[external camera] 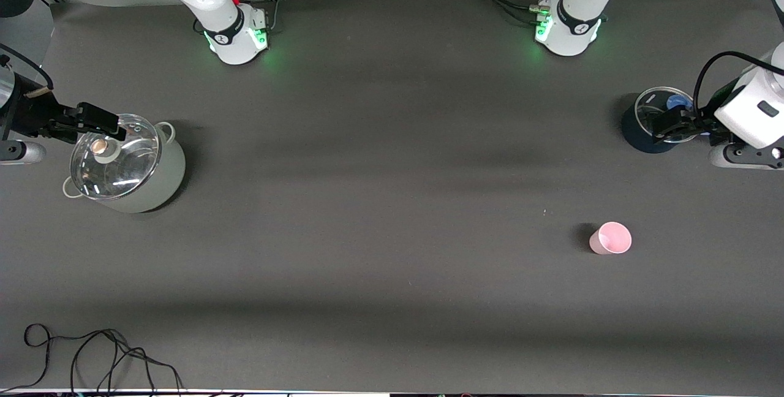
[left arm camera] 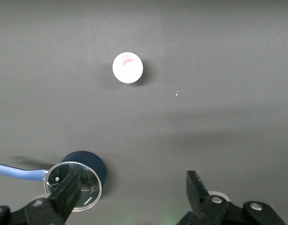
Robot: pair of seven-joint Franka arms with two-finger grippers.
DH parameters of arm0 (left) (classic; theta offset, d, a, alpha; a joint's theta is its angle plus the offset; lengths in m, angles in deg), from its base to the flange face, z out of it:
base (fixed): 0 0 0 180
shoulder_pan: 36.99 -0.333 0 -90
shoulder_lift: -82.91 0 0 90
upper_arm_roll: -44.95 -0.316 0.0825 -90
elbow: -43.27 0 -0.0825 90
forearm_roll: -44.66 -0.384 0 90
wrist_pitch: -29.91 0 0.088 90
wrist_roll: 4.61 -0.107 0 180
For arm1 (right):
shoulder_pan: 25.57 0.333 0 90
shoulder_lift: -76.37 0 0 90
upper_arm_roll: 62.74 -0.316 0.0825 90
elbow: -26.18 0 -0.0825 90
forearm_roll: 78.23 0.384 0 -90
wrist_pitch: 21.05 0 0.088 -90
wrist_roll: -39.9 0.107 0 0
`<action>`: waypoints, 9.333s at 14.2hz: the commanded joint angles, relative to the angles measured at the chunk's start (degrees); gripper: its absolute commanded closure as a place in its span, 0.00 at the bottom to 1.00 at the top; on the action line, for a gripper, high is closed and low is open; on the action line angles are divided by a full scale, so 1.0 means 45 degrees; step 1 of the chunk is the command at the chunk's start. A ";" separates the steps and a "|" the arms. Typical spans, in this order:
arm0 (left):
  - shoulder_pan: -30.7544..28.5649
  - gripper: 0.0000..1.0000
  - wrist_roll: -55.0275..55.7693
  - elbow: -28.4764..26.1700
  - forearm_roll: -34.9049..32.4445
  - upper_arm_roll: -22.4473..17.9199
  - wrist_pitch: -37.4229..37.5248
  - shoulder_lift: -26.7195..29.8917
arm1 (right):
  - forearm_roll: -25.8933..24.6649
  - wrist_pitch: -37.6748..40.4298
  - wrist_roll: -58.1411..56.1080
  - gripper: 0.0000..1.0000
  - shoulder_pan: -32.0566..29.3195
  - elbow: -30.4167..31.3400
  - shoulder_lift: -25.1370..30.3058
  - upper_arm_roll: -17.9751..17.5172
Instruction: Transfer pink cup from left to right arm
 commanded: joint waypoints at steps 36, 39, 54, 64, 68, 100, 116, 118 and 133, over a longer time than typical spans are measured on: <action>-0.5002 0.00 -1.8146 0.0484 0.7736 -0.0113 -0.3145 -0.4991 | -0.0014 0.0454 -0.0363 0.00 0.0022 -0.0279 -0.0283 0.0194; -0.5648 0.00 -2.1040 -0.0414 0.8403 -0.0113 -0.3185 -0.5734 | -0.0033 0.0454 -0.0363 0.00 0.0041 -0.0240 -0.0283 0.0175; -0.7213 0.00 -3.3331 -0.2642 1.5297 -0.0074 -0.3731 -0.9504 | -0.0033 0.0454 -0.0481 0.00 0.0061 -0.0240 -0.0322 0.0175; -0.6120 0.00 -3.3490 -0.2642 1.7367 0.0180 -0.4160 -1.0229 | -0.0033 0.0454 -0.0461 0.00 0.0061 -0.0259 -0.0302 0.0194; -0.6002 0.00 -3.3490 -0.2642 1.7874 0.0375 -0.4569 -1.0307 | -0.0033 0.0454 -0.0461 0.00 0.0061 -0.0259 -0.0302 0.0175; 0.0789 0.64 -2.5247 -0.6295 2.1113 0.0805 -0.8686 -0.1871 | 0.0162 0.0473 -0.0208 0.00 0.0080 -0.0396 -0.0088 0.0097; 0.7103 0.72 -2.2983 -0.3913 2.3560 0.3012 -1.8731 -0.0952 | 0.2428 0.0259 1.7189 0.01 0.5506 -0.4747 -0.2409 -0.0001; 0.7104 0.71 -2.2865 -0.3737 2.3560 0.3012 -1.8731 -0.1069 | 0.2428 0.0239 1.7915 0.01 0.6015 -0.5258 -0.2820 -0.0001; 0.7279 0.71 -2.2826 -0.3345 2.3580 0.3012 -1.9102 -0.1499 | 0.1882 -0.2300 1.9051 0.07 0.8323 -0.6275 -0.4599 0.0018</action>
